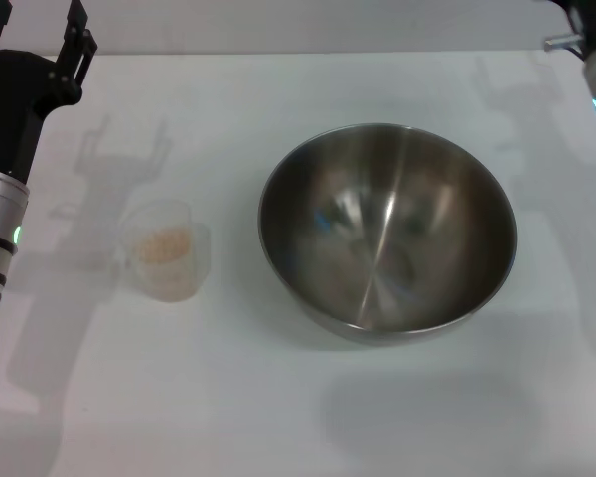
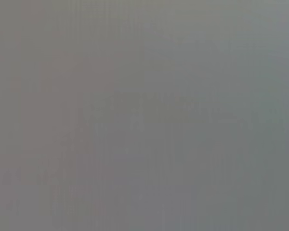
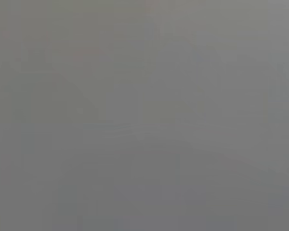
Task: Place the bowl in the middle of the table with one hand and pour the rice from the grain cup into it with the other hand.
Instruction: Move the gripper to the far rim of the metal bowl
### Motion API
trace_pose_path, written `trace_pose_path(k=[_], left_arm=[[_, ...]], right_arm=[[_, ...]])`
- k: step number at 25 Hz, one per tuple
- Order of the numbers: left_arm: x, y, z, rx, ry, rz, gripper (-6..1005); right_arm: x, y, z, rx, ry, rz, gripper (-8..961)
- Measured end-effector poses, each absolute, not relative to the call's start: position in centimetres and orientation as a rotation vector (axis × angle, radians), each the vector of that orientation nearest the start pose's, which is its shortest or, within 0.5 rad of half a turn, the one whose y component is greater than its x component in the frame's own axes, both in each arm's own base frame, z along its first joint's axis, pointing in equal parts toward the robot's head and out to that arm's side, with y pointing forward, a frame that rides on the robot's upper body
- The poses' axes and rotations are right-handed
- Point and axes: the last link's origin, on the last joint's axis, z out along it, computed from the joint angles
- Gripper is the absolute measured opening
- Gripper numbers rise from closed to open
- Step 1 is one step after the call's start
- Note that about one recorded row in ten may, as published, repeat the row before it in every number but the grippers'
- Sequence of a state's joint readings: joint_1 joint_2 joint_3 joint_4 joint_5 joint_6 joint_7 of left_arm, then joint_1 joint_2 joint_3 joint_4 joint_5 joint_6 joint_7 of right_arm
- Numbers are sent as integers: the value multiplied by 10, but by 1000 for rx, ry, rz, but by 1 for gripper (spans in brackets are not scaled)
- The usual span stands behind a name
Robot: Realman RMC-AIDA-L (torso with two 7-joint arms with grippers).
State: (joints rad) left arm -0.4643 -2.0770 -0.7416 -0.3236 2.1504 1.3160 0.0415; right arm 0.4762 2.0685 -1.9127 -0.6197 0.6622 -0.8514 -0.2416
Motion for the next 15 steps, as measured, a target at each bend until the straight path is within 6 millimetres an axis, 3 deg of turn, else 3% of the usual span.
trace_pose_path(k=[3, 4, 6, 9, 15], left_arm=[[-266, 343, -13, -1534, -311, -867, 765], [-268, 342, -13, -1531, -315, -864, 765], [-269, 341, -13, -1527, -318, -861, 765], [-271, 340, -12, -1525, -322, -858, 765], [-272, 338, -14, -1528, -325, -855, 765]], right_arm=[[208, 411, 2, -1630, 406, 688, 703], [193, 411, -2, -1701, 465, 673, 701], [184, 411, -3, -1739, 493, 666, 696], [155, 407, 0, -1916, 644, 570, 689], [138, 394, 23, -2060, 803, 417, 675]])
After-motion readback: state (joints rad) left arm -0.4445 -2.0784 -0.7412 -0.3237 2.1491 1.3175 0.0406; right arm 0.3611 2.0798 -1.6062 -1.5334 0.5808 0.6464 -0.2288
